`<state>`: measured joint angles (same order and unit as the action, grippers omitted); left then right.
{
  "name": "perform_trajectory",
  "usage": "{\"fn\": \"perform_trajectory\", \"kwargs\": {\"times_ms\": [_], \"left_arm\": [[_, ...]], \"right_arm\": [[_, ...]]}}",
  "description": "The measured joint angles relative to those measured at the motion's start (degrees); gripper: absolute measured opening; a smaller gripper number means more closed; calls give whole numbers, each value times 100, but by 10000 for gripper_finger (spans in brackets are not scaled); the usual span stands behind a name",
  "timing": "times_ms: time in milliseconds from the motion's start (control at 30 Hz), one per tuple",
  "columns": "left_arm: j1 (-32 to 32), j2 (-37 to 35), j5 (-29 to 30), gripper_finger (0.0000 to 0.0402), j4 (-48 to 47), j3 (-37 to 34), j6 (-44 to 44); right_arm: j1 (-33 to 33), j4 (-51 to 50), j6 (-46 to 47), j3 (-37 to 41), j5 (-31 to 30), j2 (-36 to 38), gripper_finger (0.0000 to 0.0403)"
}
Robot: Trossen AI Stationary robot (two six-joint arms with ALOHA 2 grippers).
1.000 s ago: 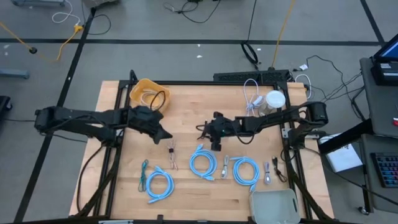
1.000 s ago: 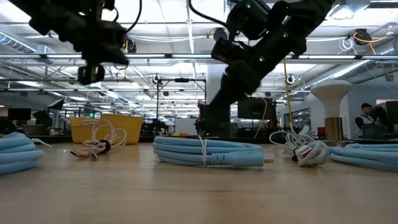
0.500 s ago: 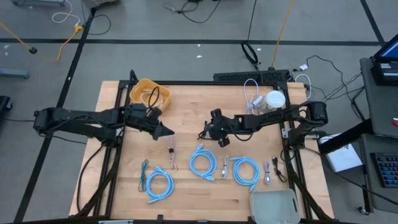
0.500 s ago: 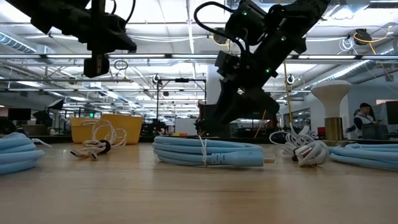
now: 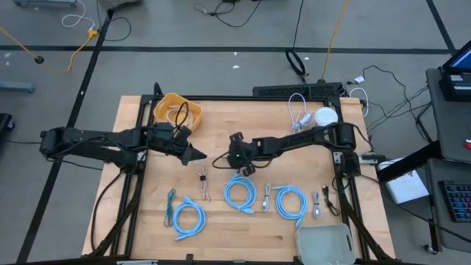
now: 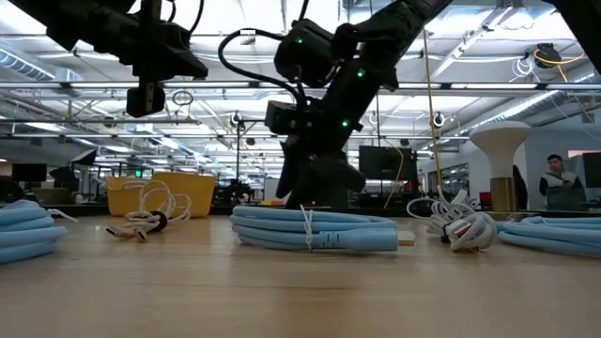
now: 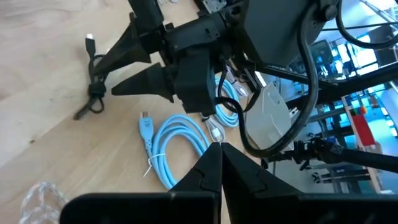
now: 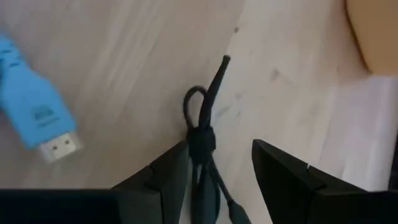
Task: Pick & Place USB Port
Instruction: Put the top black charger cable into the gray bin
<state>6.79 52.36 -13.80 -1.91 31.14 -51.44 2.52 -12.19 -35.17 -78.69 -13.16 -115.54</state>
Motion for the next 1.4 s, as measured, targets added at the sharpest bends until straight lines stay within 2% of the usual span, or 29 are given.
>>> {"fn": "perform_trajectory", "kwargs": {"times_ms": [133, 367, 500, 733, 867, 1133, 1400], "left_arm": [[-22, -7, -18, 5, 8, 0, 8], [-22, -56, 5, 5, 48, 2, 32], [-22, -72, 30, 5, 53, 2, 30], [-22, -72, 32, 5, 52, 2, 26], [-22, -72, 34, 5, 52, 2, 1], [-22, -72, 36, 5, 52, 2, -18], [-22, -72, 126, 5, 66, 2, -71]], "right_arm": [[57, -180, 124, -47, 200, -12, 171], [128, -778, 712, -44, 1149, -15, 152], [122, -578, 608, -44, 1155, -14, 137], [178, -393, 624, -44, 624, -14, 126], [339, -518, 882, -44, 1006, -12, 125], [659, -564, 897, -44, 1111, -12, 125], [905, -906, 1249, -57, 2083, -203, 121]]}}
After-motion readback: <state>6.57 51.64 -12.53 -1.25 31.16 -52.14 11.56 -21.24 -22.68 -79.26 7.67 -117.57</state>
